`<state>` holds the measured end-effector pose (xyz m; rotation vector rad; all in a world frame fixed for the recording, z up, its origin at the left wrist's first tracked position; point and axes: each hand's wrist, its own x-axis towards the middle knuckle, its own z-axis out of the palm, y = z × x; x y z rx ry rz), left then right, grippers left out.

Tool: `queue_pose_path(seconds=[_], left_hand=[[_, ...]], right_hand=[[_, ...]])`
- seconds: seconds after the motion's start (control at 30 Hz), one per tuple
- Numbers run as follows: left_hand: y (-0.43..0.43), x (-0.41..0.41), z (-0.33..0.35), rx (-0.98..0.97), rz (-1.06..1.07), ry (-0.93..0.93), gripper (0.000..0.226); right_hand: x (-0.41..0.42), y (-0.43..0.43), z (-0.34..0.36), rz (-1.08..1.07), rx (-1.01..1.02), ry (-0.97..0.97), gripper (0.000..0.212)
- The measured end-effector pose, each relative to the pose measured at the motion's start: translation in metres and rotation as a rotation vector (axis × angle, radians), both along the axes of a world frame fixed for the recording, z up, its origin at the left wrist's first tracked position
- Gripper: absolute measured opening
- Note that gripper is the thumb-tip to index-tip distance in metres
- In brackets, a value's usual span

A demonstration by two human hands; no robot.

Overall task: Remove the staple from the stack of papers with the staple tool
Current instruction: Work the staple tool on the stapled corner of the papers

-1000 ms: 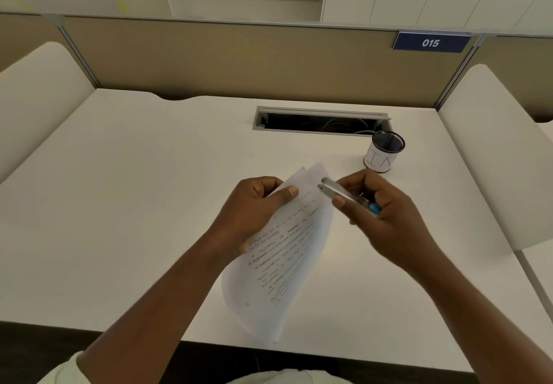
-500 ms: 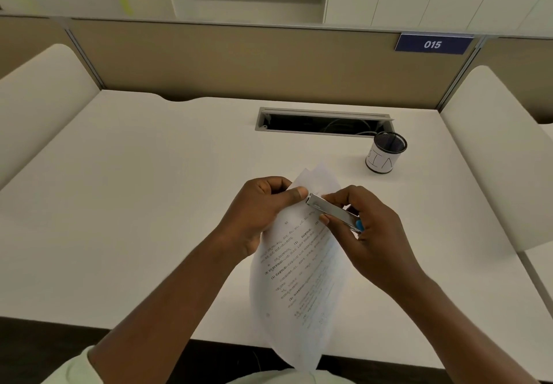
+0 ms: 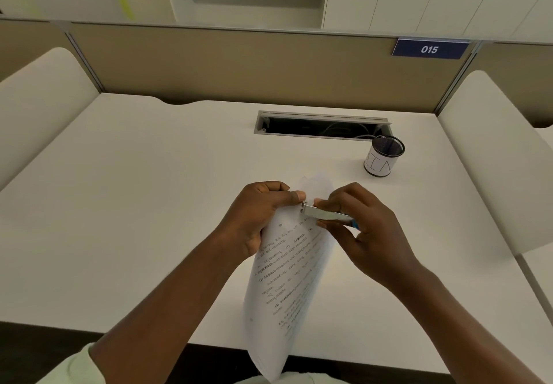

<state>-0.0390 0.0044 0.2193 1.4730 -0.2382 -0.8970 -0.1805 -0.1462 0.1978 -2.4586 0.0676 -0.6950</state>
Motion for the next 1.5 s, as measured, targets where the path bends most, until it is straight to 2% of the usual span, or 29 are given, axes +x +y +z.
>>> queue_pose_path(seconds=[0.1, 0.23, 0.3, 0.47, 0.53, 0.7, 0.8, 0.93, 1.1, 1.17, 1.27, 1.33, 1.43, 1.5], left_hand=[[0.000, -0.001, -0.002, 0.004, -0.019, 0.013, 0.023], [-0.002, -0.001, -0.003, 0.047, 0.008, -0.016, 0.026], [-0.002, 0.003, -0.003, 0.046, 0.037, -0.019, 0.024], [-0.003, 0.003, 0.001, 0.004, 0.022, -0.017, 0.019], [-0.005, 0.001, 0.001, 0.010, 0.009, -0.039, 0.019], [-0.011, -0.004, 0.002, 0.017, -0.010, -0.081, 0.024], [-0.012, -0.003, 0.001, 0.029, -0.012, -0.075, 0.025], [-0.012, -0.004, -0.003, 0.045, -0.029, -0.052, 0.028], [-0.013, 0.001, -0.007, 0.057, 0.012, -0.042, 0.028], [-0.012, 0.004, -0.007, 0.055, 0.002, -0.049, 0.026], [-0.011, 0.006, -0.007, 0.022, -0.029, -0.022, 0.019], [-0.009, 0.006, -0.007, 0.018, -0.059, -0.022, 0.013], [-0.008, 0.007, -0.007, 0.017, -0.096, -0.042, 0.012], [-0.008, 0.006, -0.007, 0.020, -0.115, -0.071, 0.011]], right_hand=[[-0.002, -0.008, 0.000, -0.002, -0.292, -0.086, 0.020], [-0.008, -0.010, 0.000, 0.072, -0.448, -0.188, 0.018], [-0.011, -0.006, -0.002, 0.095, -0.449, -0.186, 0.019], [-0.008, -0.006, -0.002, -0.060, -0.042, -0.114, 0.017], [-0.006, -0.005, -0.001, -0.076, -0.005, -0.092, 0.015], [-0.003, -0.002, -0.003, -0.082, -0.029, -0.060, 0.019], [-0.003, -0.002, -0.004, -0.079, -0.162, -0.070, 0.025], [-0.003, -0.008, -0.005, -0.049, -0.359, -0.157, 0.015], [-0.010, 0.000, -0.012, 0.114, -0.468, -0.209, 0.024], [-0.009, 0.003, -0.014, 0.102, -0.367, -0.179, 0.022], [-0.009, -0.006, -0.010, -0.029, 0.085, -0.108, 0.019], [-0.007, -0.016, -0.005, -0.122, 0.315, -0.025, 0.022], [-0.006, -0.031, -0.004, -0.149, 0.524, 0.156, 0.032], [-0.005, -0.037, -0.004, -0.125, 0.610, 0.260, 0.030]])
